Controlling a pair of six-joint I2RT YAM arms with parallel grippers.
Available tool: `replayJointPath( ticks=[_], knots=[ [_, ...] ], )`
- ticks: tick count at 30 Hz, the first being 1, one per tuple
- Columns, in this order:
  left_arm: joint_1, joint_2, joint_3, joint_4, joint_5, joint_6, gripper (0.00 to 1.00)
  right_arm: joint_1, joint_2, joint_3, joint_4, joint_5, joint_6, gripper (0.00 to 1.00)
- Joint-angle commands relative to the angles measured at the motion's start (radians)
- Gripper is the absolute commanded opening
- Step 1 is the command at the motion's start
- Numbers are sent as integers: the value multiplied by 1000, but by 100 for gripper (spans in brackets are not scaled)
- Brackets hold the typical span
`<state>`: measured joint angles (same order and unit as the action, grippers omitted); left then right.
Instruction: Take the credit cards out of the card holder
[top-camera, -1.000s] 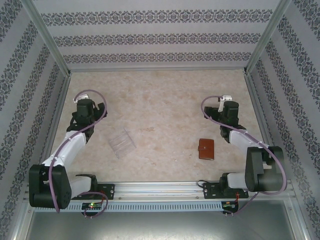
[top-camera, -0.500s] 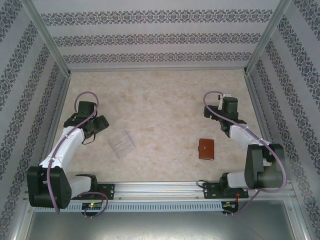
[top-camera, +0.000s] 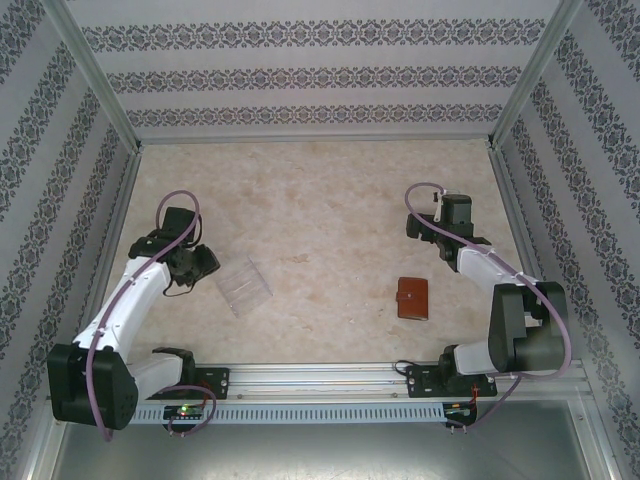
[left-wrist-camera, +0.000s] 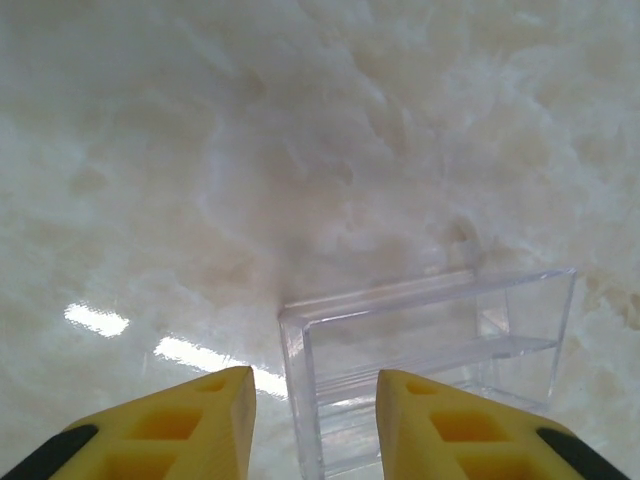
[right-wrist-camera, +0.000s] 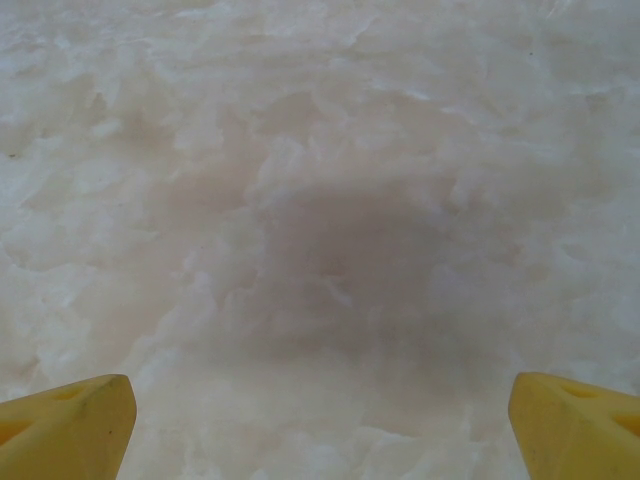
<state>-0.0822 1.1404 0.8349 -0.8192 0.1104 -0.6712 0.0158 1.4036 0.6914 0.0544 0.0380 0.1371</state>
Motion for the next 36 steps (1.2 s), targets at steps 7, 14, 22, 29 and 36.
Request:
replayJointPath(
  ticks=[7, 14, 22, 29, 36],
  knots=[
    [-45, 28, -27, -38, -2, -69, 30, 7, 5, 28, -11, 23, 22, 96],
    [-50, 62, -57, -8, 1, -71, 26, 8, -12, 19, -4, 23, 23, 96],
    [-51, 99, -66, 30, 20, -60, 21, 7, -16, 19, -8, 21, 23, 96],
    [-58, 89, -48, 26, 28, -66, 18, 7, -21, 23, -19, 20, 18, 96],
    [-66, 65, 4, -17, 17, -68, 18, 7, -20, 25, -25, 17, 18, 96]
  ],
)
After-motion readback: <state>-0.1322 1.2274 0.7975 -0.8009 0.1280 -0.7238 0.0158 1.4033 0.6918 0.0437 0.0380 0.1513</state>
